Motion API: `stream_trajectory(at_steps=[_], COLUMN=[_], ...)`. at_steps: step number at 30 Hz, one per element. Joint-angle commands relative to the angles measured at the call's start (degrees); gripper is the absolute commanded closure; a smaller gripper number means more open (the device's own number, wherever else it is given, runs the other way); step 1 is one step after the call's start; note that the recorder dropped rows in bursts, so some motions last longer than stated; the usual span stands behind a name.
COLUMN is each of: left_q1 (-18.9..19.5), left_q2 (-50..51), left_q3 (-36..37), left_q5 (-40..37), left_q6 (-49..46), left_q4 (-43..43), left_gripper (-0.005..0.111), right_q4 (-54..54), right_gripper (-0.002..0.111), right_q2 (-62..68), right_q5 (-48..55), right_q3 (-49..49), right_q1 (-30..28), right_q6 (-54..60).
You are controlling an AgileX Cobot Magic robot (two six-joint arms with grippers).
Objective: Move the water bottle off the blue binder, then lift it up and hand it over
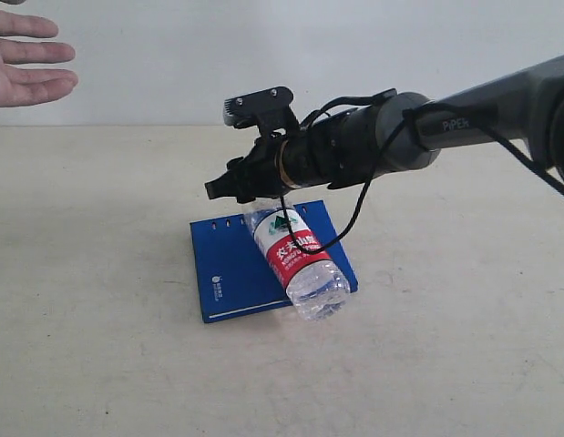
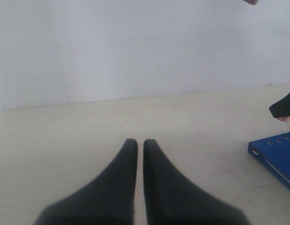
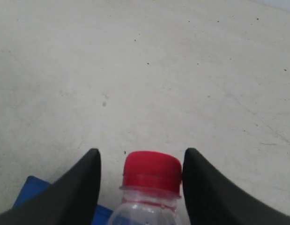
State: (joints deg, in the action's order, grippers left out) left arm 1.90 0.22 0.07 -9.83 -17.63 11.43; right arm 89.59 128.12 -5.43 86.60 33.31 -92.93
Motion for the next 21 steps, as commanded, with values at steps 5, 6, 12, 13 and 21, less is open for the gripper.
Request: stream_trajectory(at_steps=[5,6,12,13,21], left_q1=[-0.4,-0.4,-0.4,-0.4,-0.4], left_q2=[-0.2,-0.2,-0.2,-0.2,-0.2], left_q3=[-0.1,-0.1,-0.1,-0.1,-0.1], left_q5=[0.8,0.8,0.8,0.8,0.8], left_q6=[-0.3,-0.3,-0.3,-0.3,-0.3], left_q4=[-0.1,-0.1,-0.1,-0.1,-0.1], left_gripper=[0.102,0.102,0.102,0.102,0.102], right_q4=[0.1,0.1,0.2,0.7,1.4], right_gripper=[0.077,0.087,0.108,0.108,0.043], right_q2=[-0.3,-0.3,-0.3,-0.3,-5.3], right_q5=[-0.1,-0.1,-0.1,-0.1,3.2], right_q3=[0.3,0.3,0.3,0.3,0.3], right_q1=[-0.1,-0.1,-0.1,-0.1,-0.1], right_q6=[-4.0,-4.0,-2.8,-1.6,4.6])
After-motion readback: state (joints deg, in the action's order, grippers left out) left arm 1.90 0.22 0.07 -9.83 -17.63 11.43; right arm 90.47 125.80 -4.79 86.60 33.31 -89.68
